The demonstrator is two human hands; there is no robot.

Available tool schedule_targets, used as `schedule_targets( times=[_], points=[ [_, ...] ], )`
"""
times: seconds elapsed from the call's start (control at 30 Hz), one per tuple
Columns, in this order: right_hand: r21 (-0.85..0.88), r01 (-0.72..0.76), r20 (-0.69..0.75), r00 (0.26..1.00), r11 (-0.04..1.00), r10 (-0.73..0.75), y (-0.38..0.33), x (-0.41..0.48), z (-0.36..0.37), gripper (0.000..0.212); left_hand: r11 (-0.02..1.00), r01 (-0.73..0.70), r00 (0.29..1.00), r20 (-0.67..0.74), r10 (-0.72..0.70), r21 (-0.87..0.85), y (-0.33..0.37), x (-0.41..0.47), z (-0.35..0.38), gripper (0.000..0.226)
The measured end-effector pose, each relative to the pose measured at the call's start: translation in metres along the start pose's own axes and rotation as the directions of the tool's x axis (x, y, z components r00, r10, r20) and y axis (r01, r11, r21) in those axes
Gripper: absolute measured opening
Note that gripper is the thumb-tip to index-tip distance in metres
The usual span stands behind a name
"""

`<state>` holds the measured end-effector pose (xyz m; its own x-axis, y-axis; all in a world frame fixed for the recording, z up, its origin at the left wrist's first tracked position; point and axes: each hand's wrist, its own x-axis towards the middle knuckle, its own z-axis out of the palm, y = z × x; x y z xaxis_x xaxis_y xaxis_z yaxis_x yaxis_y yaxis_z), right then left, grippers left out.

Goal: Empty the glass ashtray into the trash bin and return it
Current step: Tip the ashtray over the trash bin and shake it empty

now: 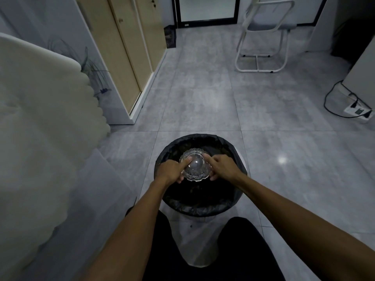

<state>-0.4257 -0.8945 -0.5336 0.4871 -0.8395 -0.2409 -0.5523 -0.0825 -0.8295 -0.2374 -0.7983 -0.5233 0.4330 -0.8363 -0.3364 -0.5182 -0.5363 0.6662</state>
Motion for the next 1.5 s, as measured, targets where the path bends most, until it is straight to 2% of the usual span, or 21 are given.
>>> schedule_targets(
  times=[0.07, 0.1, 0.2, 0.27, 0.37, 0.47, 0.57, 0.7, 0.77, 0.83, 0.9, 0.97, 1.0, 1.07, 1.17, 1.23, 1.3, 1.37, 1.4, 1.43, 1.5],
  points=[
    [0.064, 0.034, 0.041, 0.998, 0.997, -0.037, -0.001, 0.002, 0.003, 0.039, 0.999, -0.035, 0.999, -0.036, 0.035, 0.017, -0.002, 0.0, 0.001, 0.067],
    [0.056, 0.054, 0.081, 0.995, 0.997, -0.059, -0.003, 0.002, 0.004, 0.054, 0.998, -0.054, 0.997, -0.053, 0.056, 0.034, -0.003, 0.001, 0.002, 0.065],
    [-0.146, 0.149, 0.168, 0.978, 0.978, -0.124, -0.005, 0.004, 0.016, 0.131, 0.994, -0.092, 0.993, -0.068, 0.096, 0.066, -0.003, 0.001, 0.002, 0.067],
    [-0.315, 0.18, 0.206, 0.972, 0.932, -0.118, -0.009, 0.003, 0.03, 0.152, 0.99, -0.121, 0.99, -0.061, 0.126, 0.07, -0.002, -0.001, 0.0, 0.066],
    [-0.44, 0.169, 0.165, 0.981, 0.882, -0.106, -0.017, 0.003, 0.048, 0.145, 0.986, -0.164, 0.984, -0.066, 0.166, 0.042, -0.006, -0.006, -0.007, 0.065],
    [-0.404, 0.21, 0.194, 0.971, 0.89, -0.141, -0.016, 0.005, 0.057, 0.133, 0.982, -0.189, 0.977, -0.099, 0.19, 0.021, -0.022, -0.009, -0.017, 0.067],
    [-0.337, 0.24, 0.312, 0.941, 0.91, -0.133, -0.013, 0.007, 0.059, 0.14, 0.981, -0.19, 0.981, -0.049, 0.188, -0.047, -0.043, -0.012, -0.022, 0.07],
    [-0.356, 0.276, 0.292, 0.94, 0.893, -0.174, -0.013, 0.008, 0.063, 0.138, 0.981, -0.196, 0.98, -0.026, 0.197, 0.004, -0.054, -0.009, -0.022, 0.076],
    [-0.424, 0.291, 0.267, 0.945, 0.857, -0.189, -0.015, 0.009, 0.061, 0.136, 0.972, -0.204, 0.974, -0.075, 0.214, 0.12, -0.058, -0.003, -0.024, 0.081],
    [-0.569, 0.335, 0.287, 0.937, 0.751, -0.2, -0.019, 0.011, 0.053, 0.136, 0.958, -0.152, 0.962, -0.185, 0.2, 0.244, -0.065, 0.007, -0.025, 0.073],
    [-0.702, 0.445, 0.4, 0.892, 0.556, -0.21, -0.024, 0.011, 0.043, 0.135, 0.965, -0.037, 0.942, -0.313, 0.12, 0.258, -0.074, 0.017, -0.024, 0.058],
    [-0.752, 0.553, 0.526, 0.831, 0.357, -0.18, -0.031, 0.013, 0.037, 0.135, 0.981, 0.083, 0.961, -0.275, -0.032, 0.174, -0.083, 0.03, -0.021, 0.062],
    [-0.758, 0.57, 0.549, 0.82, 0.317, -0.161, -0.034, 0.015, 0.036, 0.135, 0.985, 0.124, 0.974, -0.204, -0.098, 0.12, -0.088, 0.037, -0.018, 0.065],
    [-0.767, 0.515, 0.495, 0.854, 0.383, -0.159, -0.04, 0.018, 0.035, 0.134, 0.985, 0.171, 0.981, -0.097, -0.166, 0.039, -0.093, 0.044, -0.014, 0.076],
    [-0.735, 0.241, 0.202, 0.97, 0.634, -0.135, -0.044, 0.023, 0.035, 0.136, 0.981, 0.195, 0.974, -0.116, -0.193, 0.0, -0.092, 0.046, -0.01, 0.08],
    [-0.692, 0.095, 0.077, 0.995, 0.715, -0.057, -0.047, 0.023, 0.038, 0.137, 0.98, 0.197, 0.97, -0.146, -0.195, 0.003, -0.09, 0.045, -0.006, 0.079],
    [-0.695, 0.218, 0.25, 0.967, 0.686, -0.055, -0.05, 0.017, 0.047, 0.133, 0.979, 0.203, 0.968, -0.152, -0.201, 0.002, -0.091, 0.044, -0.004, 0.081],
    [-0.696, 0.473, 0.527, 0.847, 0.541, -0.064, -0.05, 0.007, 0.056, 0.128, 0.978, 0.207, 0.967, -0.155, -0.204, 0.001, -0.096, 0.045, -0.004, 0.085],
    [-0.695, 0.55, 0.596, 0.801, 0.463, -0.056, -0.051, 0.004, 0.056, 0.127, 0.977, 0.212, 0.966, -0.153, -0.208, 0.009, -0.098, 0.044, -0.005, 0.084],
    [-0.703, 0.56, 0.598, 0.799, 0.439, -0.063, -0.05, 0.005, 0.053, 0.127, 0.976, 0.217, 0.965, -0.152, -0.212, 0.016, -0.099, 0.044, -0.006, 0.082],
    [-0.72, 0.459, 0.471, 0.874, 0.521, -0.12, -0.047, 0.011, 0.045, 0.128, 0.975, 0.22, 0.964, -0.161, -0.213, 0.029, -0.101, 0.043, -0.007, 0.079]
  ],
)
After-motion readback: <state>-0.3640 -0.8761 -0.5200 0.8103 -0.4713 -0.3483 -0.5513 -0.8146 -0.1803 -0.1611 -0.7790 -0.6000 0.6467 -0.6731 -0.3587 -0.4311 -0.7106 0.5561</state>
